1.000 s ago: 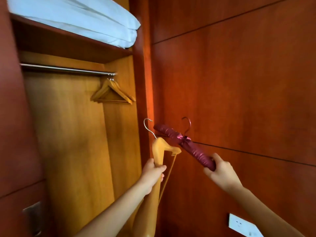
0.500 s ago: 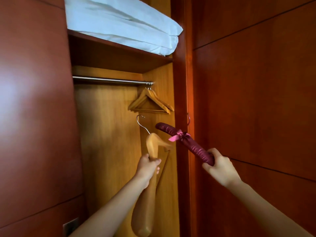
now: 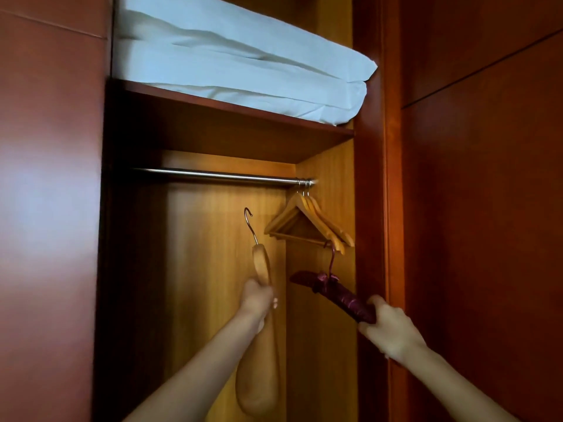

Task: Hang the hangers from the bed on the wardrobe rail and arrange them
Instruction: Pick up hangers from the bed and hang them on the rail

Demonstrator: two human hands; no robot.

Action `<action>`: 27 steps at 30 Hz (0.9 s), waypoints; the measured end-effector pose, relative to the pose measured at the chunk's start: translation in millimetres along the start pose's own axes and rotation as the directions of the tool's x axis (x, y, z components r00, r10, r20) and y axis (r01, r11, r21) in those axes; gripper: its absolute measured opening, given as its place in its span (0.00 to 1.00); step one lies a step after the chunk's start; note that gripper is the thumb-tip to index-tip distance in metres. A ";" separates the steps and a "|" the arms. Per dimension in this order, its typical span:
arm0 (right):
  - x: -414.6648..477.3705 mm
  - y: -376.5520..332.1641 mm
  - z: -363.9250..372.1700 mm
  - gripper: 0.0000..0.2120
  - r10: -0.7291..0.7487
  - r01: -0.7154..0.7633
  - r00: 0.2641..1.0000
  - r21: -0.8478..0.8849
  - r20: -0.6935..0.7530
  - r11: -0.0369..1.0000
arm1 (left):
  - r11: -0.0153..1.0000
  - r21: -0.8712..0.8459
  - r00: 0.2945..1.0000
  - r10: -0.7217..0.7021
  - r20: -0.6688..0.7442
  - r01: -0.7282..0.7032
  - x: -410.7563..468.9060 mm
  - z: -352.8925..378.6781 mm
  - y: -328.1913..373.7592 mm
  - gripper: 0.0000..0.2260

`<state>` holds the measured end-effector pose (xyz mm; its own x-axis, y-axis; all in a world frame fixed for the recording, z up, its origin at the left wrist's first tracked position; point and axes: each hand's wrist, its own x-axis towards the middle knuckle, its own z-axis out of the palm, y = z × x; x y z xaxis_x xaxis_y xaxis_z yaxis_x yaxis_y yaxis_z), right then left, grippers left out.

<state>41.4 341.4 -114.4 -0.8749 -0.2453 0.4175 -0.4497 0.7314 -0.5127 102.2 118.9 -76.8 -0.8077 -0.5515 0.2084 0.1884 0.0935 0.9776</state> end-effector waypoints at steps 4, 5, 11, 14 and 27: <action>50.1 -6.6 19.0 0.13 -0.070 0.071 0.996 -0.011 0.054 0.997 | 0.995 0.032 0.991 0.096 -0.090 -0.094 40.7 19.5 8.3 0.11; 58.1 -9.3 23.3 0.13 -0.077 0.078 0.995 -0.015 0.064 0.997 | 0.993 0.048 0.988 0.114 -0.107 -0.109 49.3 22.9 10.6 0.11; 109.2 -11.9 46.1 0.13 -0.093 0.096 0.991 -0.031 0.100 0.995 | 0.981 0.107 0.970 0.177 -0.165 -0.161 119.0 43.9 26.7 0.16; 132.4 -7.6 53.3 0.12 -0.068 0.074 0.988 -0.043 0.136 0.996 | 0.980 0.090 0.968 0.193 -0.162 -0.180 152.2 51.6 39.8 0.17; 204.9 -14.5 73.3 0.09 -0.040 0.041 0.985 -0.004 0.169 0.999 | 0.939 0.267 0.971 0.237 -0.042 -0.218 253.2 80.6 71.7 0.13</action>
<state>-144.6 233.9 -76.4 -0.8741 -0.3782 0.3048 -0.4845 0.7230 -0.4924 -133.9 52.8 48.4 -0.7156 -0.5482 0.4330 0.2035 0.4294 0.8799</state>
